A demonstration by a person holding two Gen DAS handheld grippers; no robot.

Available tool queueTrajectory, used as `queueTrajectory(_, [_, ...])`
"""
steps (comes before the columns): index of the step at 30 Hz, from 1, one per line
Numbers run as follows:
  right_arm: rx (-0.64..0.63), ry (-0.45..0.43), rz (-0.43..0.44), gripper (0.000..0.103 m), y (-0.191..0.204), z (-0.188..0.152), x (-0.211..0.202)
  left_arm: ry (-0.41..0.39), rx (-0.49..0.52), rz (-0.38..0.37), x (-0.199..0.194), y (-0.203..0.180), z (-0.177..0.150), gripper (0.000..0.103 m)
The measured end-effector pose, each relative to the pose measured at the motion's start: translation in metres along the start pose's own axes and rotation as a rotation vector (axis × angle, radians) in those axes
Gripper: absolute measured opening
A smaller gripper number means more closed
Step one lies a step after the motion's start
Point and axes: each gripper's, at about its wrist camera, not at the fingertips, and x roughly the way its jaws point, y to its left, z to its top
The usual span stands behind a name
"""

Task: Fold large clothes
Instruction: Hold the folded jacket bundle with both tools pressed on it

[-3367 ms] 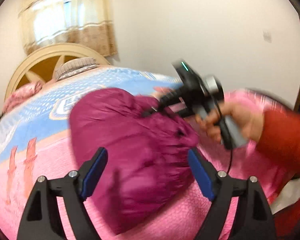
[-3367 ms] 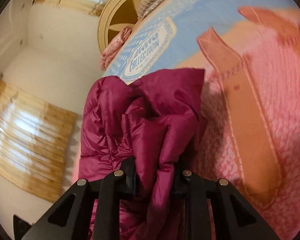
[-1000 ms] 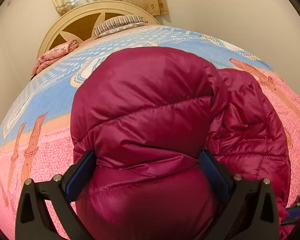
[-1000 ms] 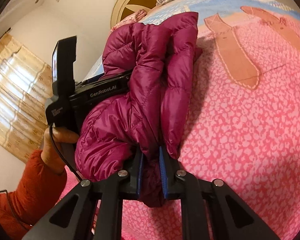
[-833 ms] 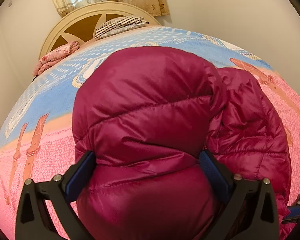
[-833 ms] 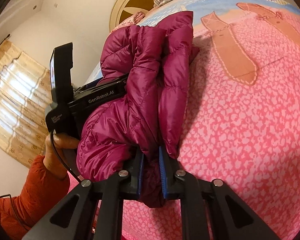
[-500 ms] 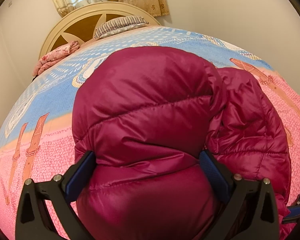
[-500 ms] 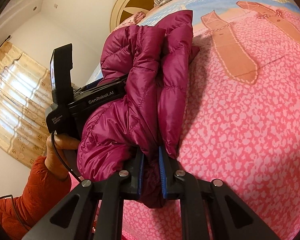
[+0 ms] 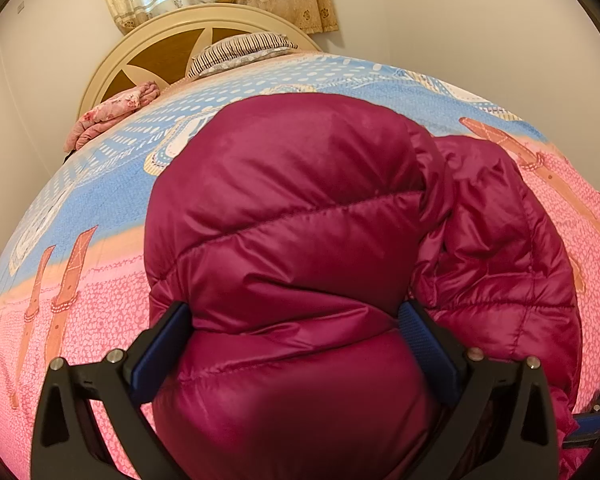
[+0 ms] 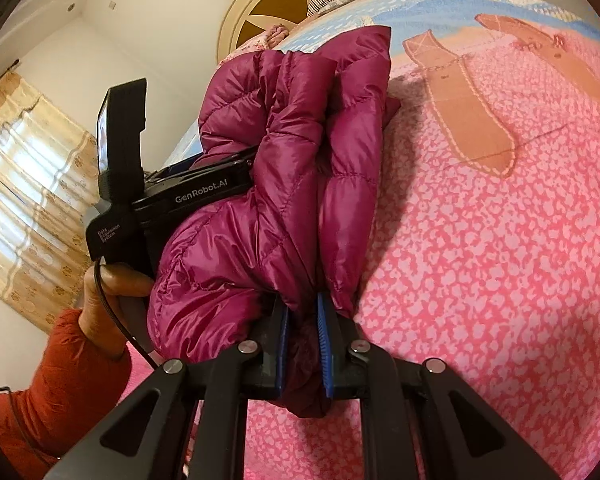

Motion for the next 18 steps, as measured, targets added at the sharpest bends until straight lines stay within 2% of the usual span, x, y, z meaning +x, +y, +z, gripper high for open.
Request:
queueTrajectory(10, [-0.062, -0.027, -0.045, 0.012, 0.021, -0.006, 0.008, 0.000, 0.002, 0.004, -0.001, 0.000, -0.001, 0.103])
queueTrajectory(18, [-0.065, -0.036, -0.037, 0.012, 0.026, -0.010, 0.011, 0.000, -0.001, 0.000, 0.000, 0.000, 0.000, 0.103])
